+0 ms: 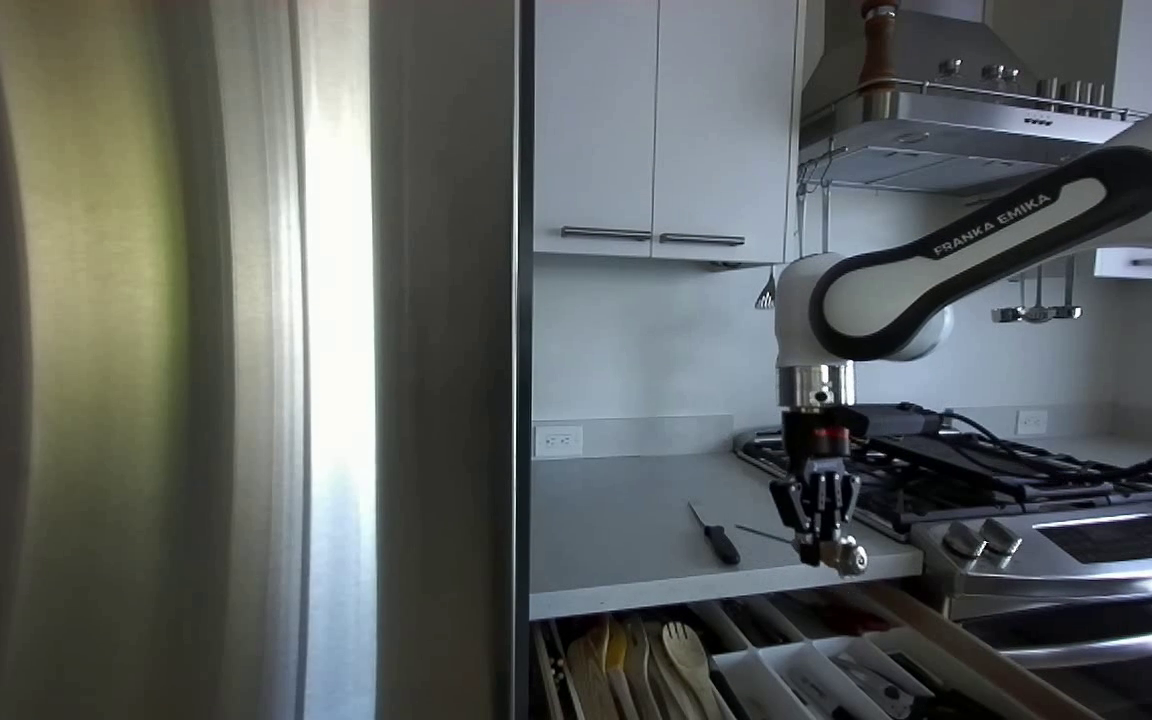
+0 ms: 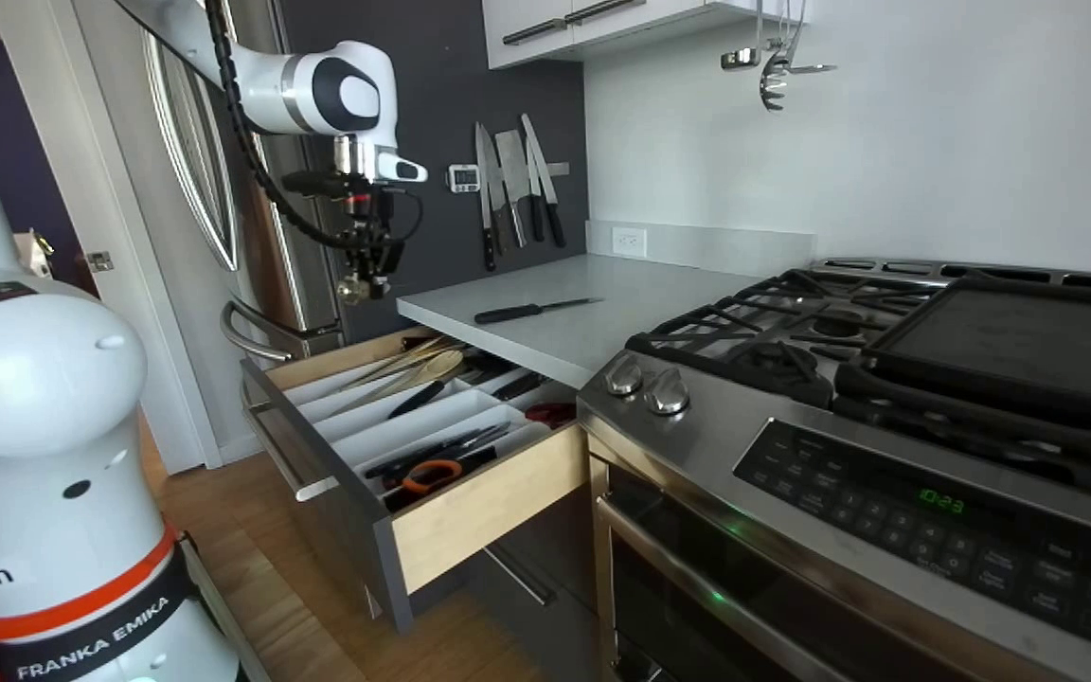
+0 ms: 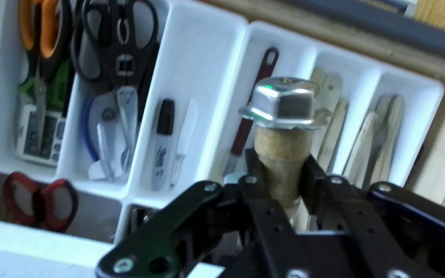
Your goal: Move the skewer from the drawer to the countertop
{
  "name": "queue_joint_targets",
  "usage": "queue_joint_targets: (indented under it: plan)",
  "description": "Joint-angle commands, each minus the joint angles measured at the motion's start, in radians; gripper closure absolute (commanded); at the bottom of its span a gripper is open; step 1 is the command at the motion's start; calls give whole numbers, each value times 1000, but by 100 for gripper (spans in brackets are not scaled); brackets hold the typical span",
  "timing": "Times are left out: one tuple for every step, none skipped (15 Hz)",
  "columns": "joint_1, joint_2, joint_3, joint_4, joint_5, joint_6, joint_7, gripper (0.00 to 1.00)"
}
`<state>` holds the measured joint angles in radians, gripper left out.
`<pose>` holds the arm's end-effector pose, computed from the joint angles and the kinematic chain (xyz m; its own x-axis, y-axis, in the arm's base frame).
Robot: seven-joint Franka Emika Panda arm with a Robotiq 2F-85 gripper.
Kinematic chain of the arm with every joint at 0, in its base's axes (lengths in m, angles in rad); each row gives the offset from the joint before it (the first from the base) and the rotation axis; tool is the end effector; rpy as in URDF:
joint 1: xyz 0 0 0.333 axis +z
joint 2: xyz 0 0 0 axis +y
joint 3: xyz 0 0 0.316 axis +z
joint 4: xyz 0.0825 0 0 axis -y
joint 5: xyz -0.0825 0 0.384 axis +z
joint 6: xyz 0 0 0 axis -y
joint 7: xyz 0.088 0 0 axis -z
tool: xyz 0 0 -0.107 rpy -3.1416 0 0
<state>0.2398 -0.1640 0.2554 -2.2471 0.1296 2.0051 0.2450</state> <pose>0.4221 0.2393 0.4259 0.9775 0.1862 -0.0987 0.1821 -0.9821 -0.0488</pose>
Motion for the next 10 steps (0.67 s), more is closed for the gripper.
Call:
queue_joint_targets:
  plan:
    - [-64,69,-15,94,-152,91,116,93]
    - [-81,95,-20,117,-201,121,156,93]
    - [-94,123,-28,144,-235,140,191,93]
    - [-106,163,-39,178,-264,149,218,93]
    - [-113,201,-49,211,-298,156,256,93]
    - [-113,239,-60,245,-308,145,276,93]
    - [-111,280,-73,278,-328,145,304,93]
    - [-105,324,-87,315,-335,141,322,93]
    - [-98,360,-100,344,-338,139,339,93]
    - [-90,396,-114,373,-345,143,356,93]
